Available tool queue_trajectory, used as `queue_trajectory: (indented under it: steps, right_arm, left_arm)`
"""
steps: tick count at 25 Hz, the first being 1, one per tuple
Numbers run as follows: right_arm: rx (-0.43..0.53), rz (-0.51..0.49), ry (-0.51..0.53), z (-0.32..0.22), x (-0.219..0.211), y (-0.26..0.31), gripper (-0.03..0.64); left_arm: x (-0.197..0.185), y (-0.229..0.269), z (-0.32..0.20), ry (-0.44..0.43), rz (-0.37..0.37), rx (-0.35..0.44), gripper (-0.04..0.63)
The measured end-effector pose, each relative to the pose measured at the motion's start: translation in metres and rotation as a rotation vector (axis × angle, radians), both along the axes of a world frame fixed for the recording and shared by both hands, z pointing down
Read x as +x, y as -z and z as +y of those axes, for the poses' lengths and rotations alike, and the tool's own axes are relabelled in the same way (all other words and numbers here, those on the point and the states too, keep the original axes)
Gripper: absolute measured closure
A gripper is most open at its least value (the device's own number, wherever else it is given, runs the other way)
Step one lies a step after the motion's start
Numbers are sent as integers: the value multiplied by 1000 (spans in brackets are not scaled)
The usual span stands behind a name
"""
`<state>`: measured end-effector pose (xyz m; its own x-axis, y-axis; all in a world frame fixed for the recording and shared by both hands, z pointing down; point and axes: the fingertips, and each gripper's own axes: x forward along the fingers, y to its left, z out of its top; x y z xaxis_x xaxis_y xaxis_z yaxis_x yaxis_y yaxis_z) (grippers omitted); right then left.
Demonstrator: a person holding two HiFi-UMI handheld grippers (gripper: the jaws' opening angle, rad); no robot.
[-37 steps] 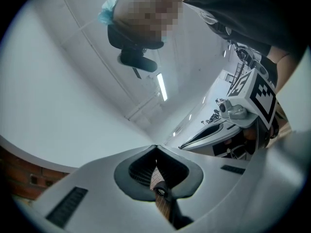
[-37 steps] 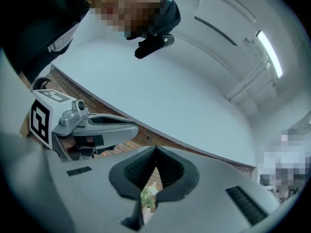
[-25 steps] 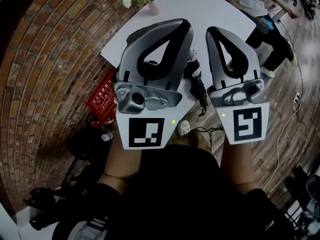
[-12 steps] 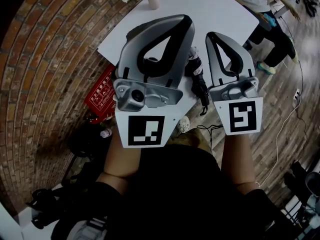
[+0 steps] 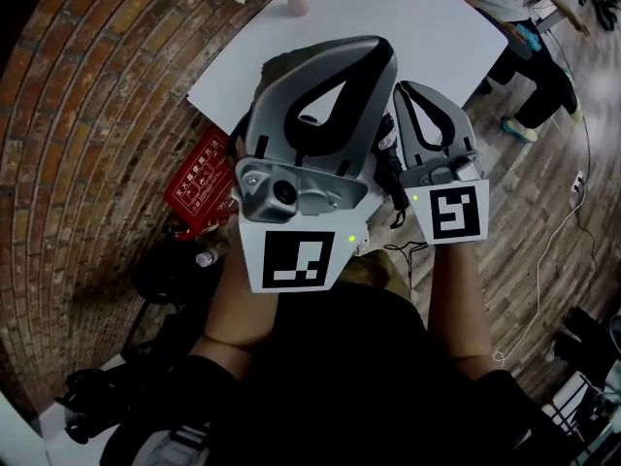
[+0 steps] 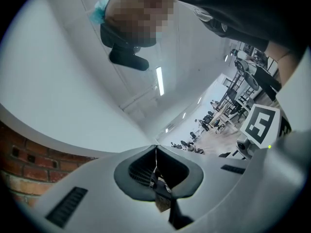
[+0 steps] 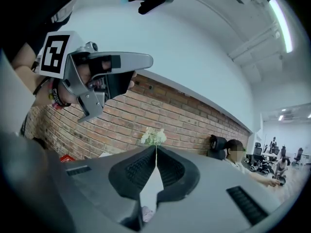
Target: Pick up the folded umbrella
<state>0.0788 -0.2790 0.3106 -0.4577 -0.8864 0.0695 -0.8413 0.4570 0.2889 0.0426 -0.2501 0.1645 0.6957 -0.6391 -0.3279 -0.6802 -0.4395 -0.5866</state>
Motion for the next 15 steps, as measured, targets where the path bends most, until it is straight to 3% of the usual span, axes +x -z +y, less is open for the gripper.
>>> queue_trajectory:
  steps: [15]
  right_arm:
    - [-197,14,0,-9,-7,-83,588]
  left_arm:
    - [-7,-16,-15,11,-5,-40,583]
